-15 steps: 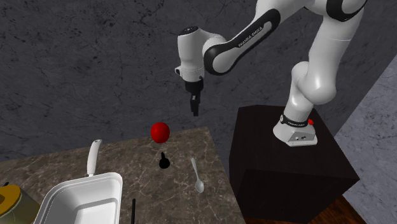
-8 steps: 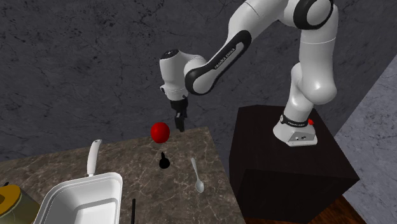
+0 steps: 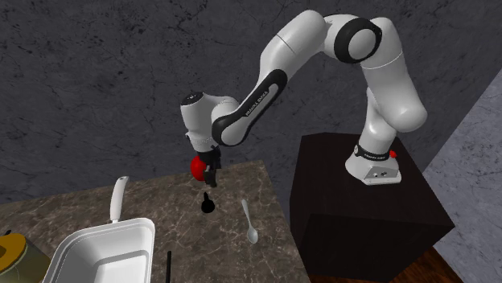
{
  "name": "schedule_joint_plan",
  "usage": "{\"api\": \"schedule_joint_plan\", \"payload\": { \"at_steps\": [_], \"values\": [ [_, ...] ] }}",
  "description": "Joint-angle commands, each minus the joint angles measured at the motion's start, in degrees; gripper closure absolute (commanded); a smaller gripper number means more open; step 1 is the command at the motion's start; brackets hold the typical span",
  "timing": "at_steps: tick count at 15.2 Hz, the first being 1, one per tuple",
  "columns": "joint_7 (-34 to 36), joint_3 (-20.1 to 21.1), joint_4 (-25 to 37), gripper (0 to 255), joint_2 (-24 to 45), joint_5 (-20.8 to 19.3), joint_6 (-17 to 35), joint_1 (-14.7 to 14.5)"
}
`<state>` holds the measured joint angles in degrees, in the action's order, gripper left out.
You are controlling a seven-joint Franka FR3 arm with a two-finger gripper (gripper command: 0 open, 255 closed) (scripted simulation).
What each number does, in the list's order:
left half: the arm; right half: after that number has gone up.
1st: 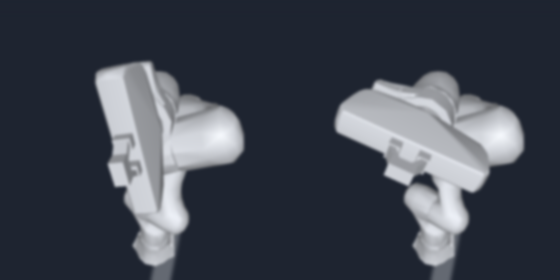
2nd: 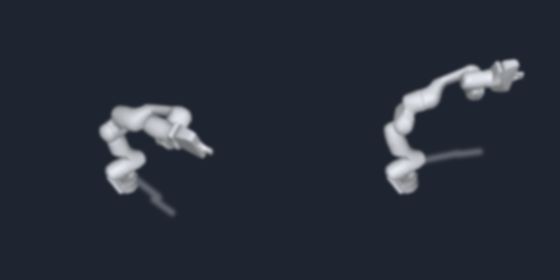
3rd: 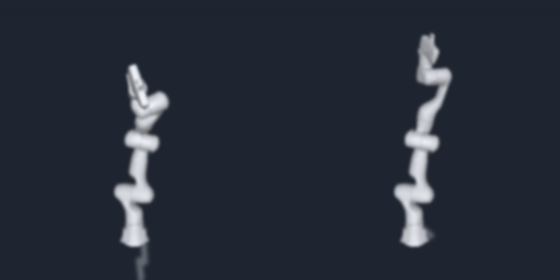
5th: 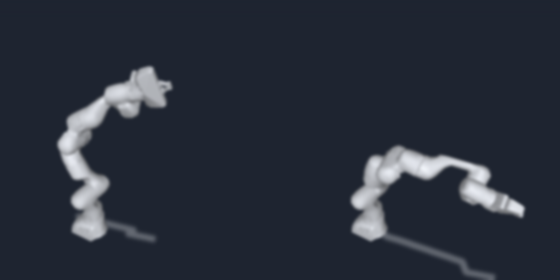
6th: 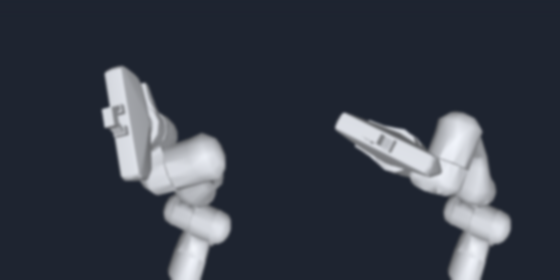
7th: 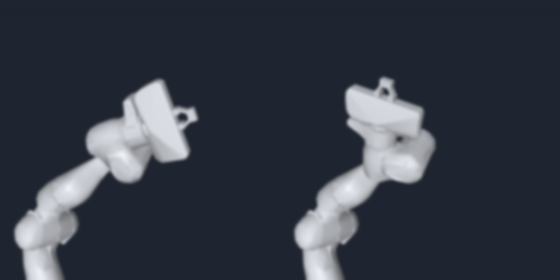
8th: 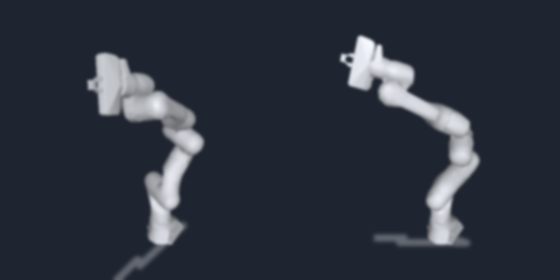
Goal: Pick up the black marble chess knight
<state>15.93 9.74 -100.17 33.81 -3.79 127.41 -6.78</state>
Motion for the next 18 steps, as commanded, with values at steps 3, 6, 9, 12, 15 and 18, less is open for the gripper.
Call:
{"api": "schedule_joint_plan", "payload": {
  "at_steps": [3,6,9,12,15,18],
  "values": [
    [0.55,-0.43,10.46,0,9.83,-0.64,-1.13,-1.55],
    [0.76,-0.64,17.63,0,15.79,-0.85,-2.60,-2.57],
    [0.75,-0.81,18.13,0,17.49,-1.00,-1.41,-2.71],
    [0.75,-0.97,18.77,0,19.25,-1.15,-0.28,-2.84],
    [0.74,-1.06,19.16,0,20.20,-1.22,0.28,-2.92],
    [0.73,-1.06,19.28,255,20.29,-1.22,0.25,-2.92]
  ]
}}
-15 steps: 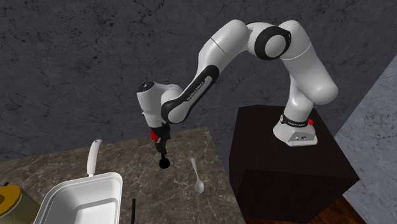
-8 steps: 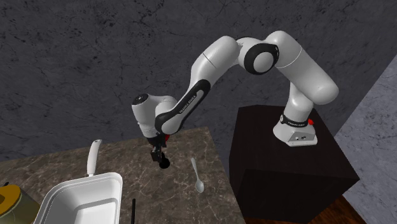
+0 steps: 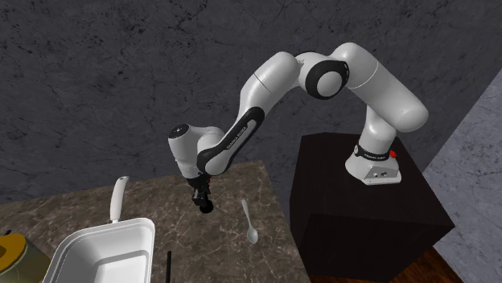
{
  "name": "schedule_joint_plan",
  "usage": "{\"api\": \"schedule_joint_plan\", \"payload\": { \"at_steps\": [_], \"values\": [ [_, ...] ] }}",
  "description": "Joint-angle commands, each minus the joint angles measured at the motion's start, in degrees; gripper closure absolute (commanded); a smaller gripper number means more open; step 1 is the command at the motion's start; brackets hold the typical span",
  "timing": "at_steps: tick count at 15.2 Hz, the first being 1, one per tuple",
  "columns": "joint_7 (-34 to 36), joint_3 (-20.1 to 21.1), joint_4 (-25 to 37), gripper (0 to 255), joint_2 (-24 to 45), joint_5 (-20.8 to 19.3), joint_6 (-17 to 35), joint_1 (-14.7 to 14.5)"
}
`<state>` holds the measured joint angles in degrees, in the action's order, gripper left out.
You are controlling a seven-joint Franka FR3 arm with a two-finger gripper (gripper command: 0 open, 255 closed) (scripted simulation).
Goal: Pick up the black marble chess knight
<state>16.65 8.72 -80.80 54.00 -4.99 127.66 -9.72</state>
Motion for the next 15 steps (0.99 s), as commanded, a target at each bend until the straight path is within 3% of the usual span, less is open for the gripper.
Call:
{"api": "schedule_joint_plan", "payload": {
  "at_steps": [1,15],
  "values": [
    [-0.01,-0.05,-0.08,255,0.11,-0.02,-0.01,0.03],
    [0.03,0.39,-1.82,255,-4.64,0.37,-3.01,0.38]
  ]
}}
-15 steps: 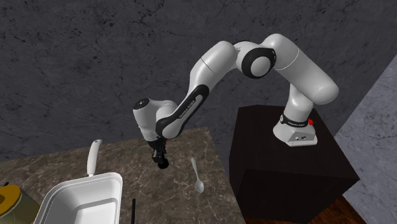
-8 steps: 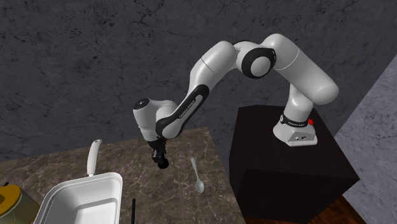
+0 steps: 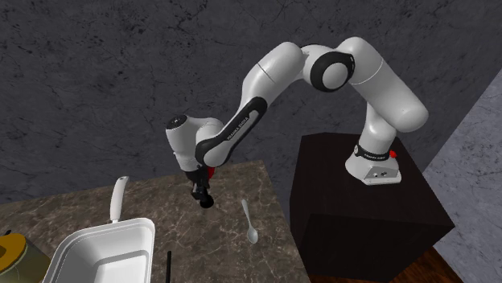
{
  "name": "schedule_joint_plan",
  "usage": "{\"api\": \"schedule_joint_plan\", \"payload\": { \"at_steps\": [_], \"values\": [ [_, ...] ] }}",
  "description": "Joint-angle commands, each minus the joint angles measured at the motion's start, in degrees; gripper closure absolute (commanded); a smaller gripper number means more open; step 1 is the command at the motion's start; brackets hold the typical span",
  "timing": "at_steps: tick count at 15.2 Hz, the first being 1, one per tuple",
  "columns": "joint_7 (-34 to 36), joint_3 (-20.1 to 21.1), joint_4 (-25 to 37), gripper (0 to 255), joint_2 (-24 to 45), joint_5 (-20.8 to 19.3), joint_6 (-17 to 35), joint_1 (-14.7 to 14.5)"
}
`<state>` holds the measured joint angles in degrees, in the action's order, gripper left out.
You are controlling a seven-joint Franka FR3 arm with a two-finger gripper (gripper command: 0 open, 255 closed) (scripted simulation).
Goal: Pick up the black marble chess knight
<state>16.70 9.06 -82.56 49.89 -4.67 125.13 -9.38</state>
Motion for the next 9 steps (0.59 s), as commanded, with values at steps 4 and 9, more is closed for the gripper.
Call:
{"api": "schedule_joint_plan", "payload": {
  "at_steps": [4,9],
  "values": [
    [-0.02,0.26,-0.47,255,-2.65,0.27,-2.20,0.21],
    [-0.03,0.42,-0.63,255,-4.24,0.44,-3.62,0.33]
  ]
}}
